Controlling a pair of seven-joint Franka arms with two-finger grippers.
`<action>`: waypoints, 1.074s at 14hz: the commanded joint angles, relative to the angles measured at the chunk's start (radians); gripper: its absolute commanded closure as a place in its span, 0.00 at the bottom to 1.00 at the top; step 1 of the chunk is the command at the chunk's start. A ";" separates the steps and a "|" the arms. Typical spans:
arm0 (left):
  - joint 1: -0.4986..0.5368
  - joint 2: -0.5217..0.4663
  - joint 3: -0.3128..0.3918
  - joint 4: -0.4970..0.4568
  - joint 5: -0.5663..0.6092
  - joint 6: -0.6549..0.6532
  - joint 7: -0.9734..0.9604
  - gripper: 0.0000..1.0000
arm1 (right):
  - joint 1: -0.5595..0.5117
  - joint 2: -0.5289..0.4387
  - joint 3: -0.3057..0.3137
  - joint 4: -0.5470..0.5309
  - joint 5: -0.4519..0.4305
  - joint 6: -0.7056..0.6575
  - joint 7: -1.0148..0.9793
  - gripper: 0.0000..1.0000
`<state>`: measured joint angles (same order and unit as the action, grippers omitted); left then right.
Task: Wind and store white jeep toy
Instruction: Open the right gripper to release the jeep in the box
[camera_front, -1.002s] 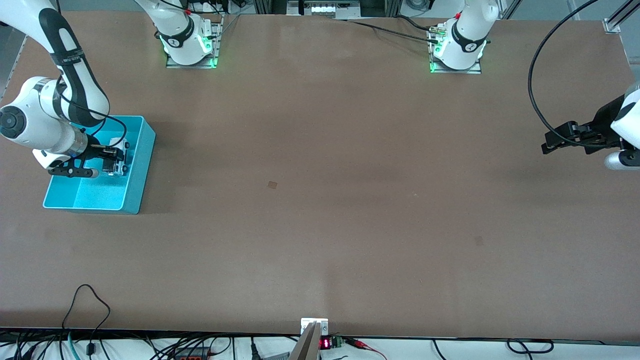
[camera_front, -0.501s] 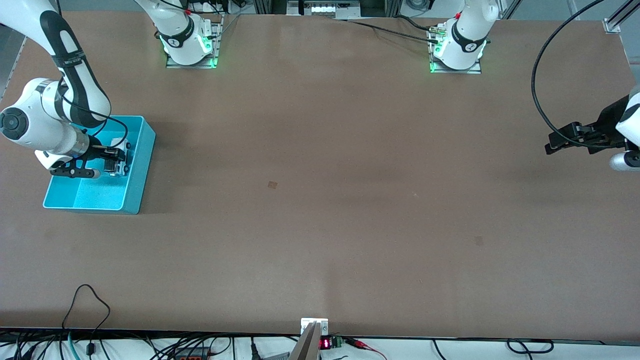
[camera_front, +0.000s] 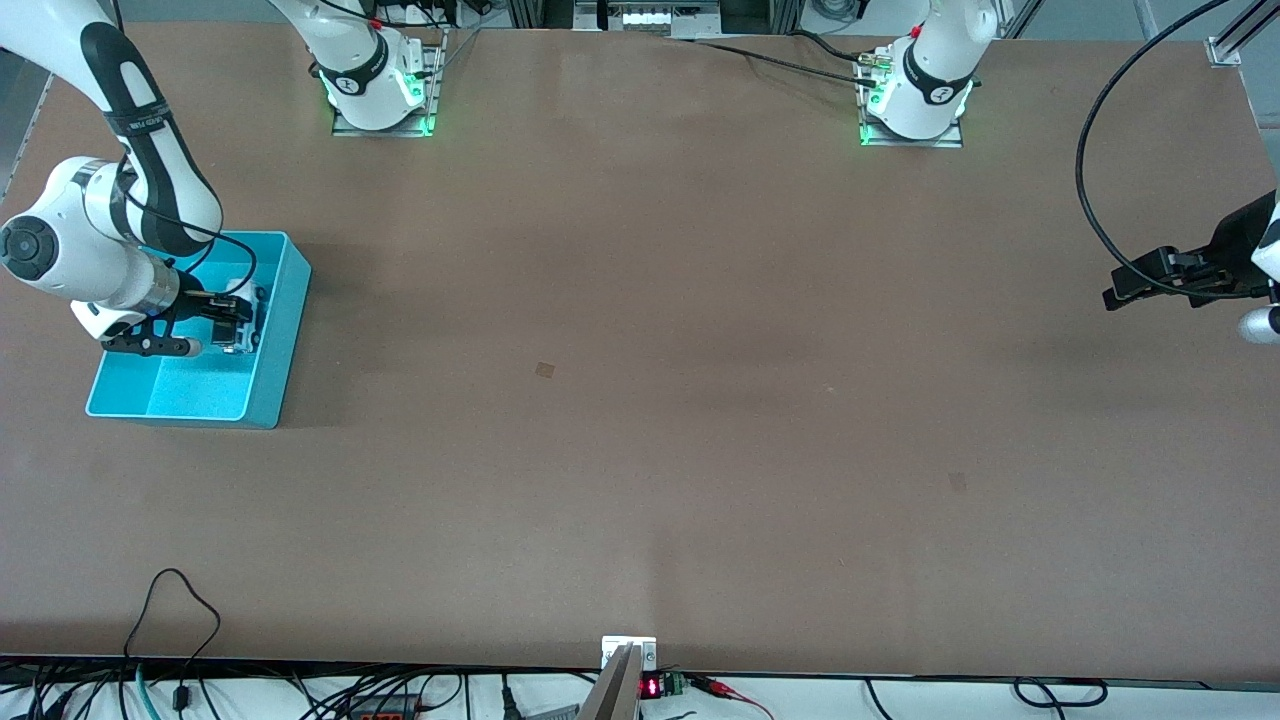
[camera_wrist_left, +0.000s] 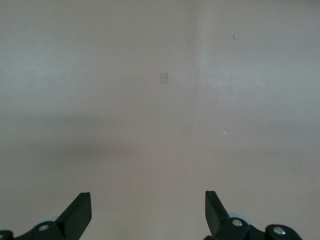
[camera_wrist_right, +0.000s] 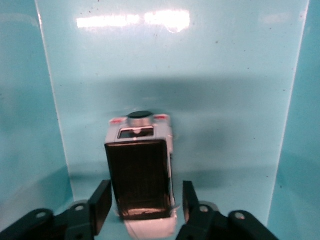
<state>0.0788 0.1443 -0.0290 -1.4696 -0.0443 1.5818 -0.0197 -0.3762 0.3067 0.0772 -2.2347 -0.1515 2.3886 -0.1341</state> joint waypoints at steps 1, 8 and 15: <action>0.009 -0.006 -0.003 -0.005 -0.022 -0.003 0.014 0.00 | -0.015 0.002 0.009 0.013 -0.013 0.000 -0.025 0.16; 0.007 -0.006 -0.003 -0.005 -0.022 -0.002 0.014 0.00 | -0.013 -0.018 0.012 0.133 -0.006 -0.115 -0.025 0.00; 0.002 -0.006 -0.005 -0.003 -0.020 0.019 0.014 0.00 | 0.011 -0.109 0.024 0.358 0.009 -0.475 -0.015 0.00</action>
<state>0.0764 0.1443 -0.0310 -1.4696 -0.0443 1.5851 -0.0197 -0.3731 0.2173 0.0916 -1.9512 -0.1528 2.0330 -0.1437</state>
